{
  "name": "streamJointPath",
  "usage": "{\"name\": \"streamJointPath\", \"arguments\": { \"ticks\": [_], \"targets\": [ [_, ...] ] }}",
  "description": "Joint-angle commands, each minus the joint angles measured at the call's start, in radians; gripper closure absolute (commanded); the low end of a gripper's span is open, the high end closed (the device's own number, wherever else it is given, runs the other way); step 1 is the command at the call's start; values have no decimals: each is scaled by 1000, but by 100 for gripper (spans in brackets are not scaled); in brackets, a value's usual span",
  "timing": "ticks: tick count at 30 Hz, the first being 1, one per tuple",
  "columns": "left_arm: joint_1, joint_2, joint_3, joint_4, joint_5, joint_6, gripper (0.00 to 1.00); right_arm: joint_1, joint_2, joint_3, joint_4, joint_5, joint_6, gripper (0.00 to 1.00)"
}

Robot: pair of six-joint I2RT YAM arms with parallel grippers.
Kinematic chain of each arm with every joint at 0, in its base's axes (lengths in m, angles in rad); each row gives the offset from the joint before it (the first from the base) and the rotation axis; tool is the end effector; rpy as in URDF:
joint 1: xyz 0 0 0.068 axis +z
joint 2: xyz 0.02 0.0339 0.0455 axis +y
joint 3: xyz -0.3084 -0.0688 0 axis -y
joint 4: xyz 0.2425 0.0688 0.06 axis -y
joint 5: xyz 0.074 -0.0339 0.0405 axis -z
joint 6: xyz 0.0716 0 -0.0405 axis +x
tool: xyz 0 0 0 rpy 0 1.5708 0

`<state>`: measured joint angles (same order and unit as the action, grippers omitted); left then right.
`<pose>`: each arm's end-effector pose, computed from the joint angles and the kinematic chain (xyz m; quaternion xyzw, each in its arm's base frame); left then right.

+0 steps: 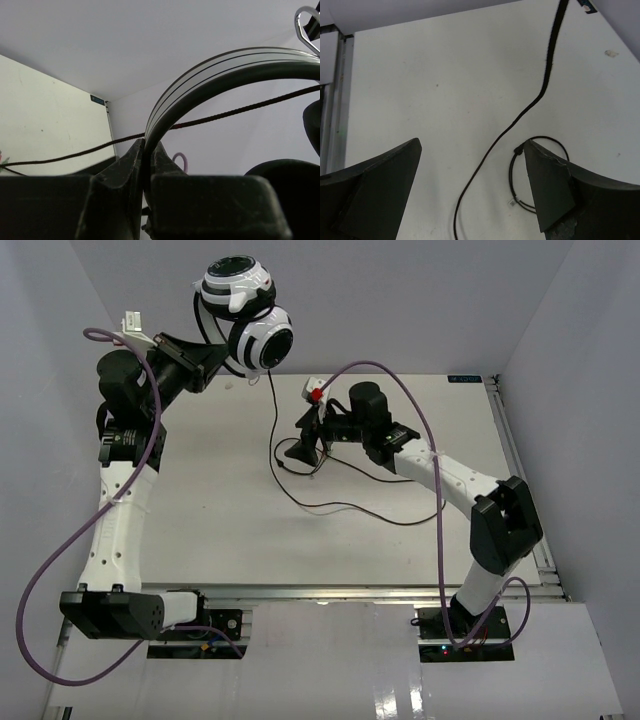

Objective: Wrap the headphones

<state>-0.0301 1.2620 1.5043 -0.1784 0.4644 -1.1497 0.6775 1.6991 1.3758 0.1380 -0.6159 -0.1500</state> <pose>0.2839 -0.0406 0.5326 -0.2113 0.6533 -0.5257 0.5022 0.3158 0.3072 0.3748 -0.4721 0.5936 0.3838 0.5268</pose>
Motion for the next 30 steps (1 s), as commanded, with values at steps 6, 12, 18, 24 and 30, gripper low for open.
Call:
{"name": "streamJointPath", "arguments": {
  "ticks": [6, 12, 18, 24, 30],
  "targets": [
    [-20, -125, -50, 74, 20, -91, 100, 57, 128, 173, 138, 43, -35, 10],
    [-30, -154, -54, 61, 35, -124, 100, 73, 200, 268, 134, 113, -42, 10],
    [-39, -168, -77, 58, 39, -171, 100, 73, 235, 270, 164, -18, 7, 11],
    [-38, -163, -50, 59, 39, -224, 100, 83, 229, 123, 354, -200, 187, 40],
    [-39, -162, -14, 53, 32, -249, 100, 85, 218, 24, 551, -287, 376, 42]
  ]
}}
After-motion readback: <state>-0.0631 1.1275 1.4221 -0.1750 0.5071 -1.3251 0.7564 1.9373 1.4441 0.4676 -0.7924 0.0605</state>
